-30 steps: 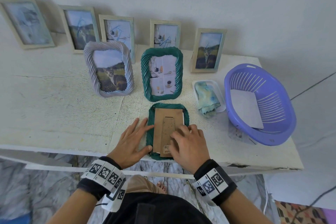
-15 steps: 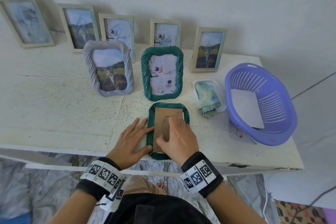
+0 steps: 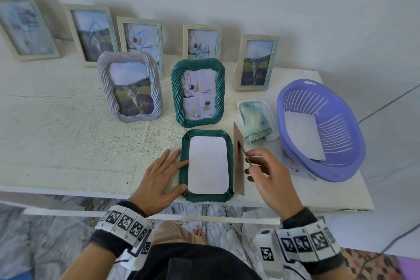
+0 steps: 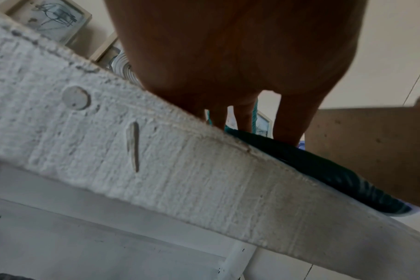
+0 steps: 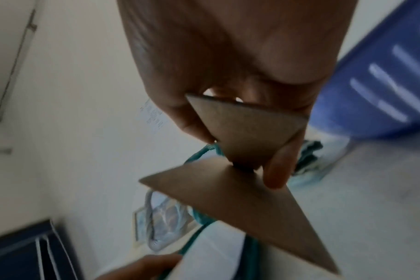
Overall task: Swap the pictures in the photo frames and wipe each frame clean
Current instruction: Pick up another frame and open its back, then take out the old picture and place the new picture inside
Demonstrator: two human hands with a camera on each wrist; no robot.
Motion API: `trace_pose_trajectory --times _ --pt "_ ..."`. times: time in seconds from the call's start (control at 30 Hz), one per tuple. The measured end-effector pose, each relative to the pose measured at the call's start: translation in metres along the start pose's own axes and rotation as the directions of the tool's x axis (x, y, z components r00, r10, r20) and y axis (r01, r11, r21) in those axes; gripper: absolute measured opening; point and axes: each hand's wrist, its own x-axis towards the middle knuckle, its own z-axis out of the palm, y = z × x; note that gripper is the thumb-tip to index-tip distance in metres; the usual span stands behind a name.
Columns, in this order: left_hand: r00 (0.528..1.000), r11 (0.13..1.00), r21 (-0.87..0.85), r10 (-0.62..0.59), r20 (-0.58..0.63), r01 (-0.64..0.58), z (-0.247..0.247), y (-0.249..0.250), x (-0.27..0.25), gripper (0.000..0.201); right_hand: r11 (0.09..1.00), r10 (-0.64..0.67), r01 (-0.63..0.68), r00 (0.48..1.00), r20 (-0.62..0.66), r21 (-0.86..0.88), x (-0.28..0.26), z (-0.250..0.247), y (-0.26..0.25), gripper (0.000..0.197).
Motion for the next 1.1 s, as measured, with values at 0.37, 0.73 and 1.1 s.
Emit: trace_pose_trajectory --times 0.37,0.73,1.1 --pt "1.0 1.0 0.012 0.003 0.009 -0.003 0.001 -0.003 -0.001 0.07 0.677 0.068 -0.025 0.997 0.029 -0.735 -0.006 0.01 0.034 0.037" --pt "1.0 1.0 0.005 0.002 -0.008 -0.002 0.001 -0.002 -0.001 0.068 0.615 -0.198 0.256 0.966 0.168 -0.746 0.008 0.037 0.023 0.036" --pt "1.0 1.0 0.001 -0.002 -0.005 0.002 0.002 -0.002 0.0 0.067 0.534 -0.283 0.507 0.861 0.422 -0.676 0.004 0.065 0.021 0.031"
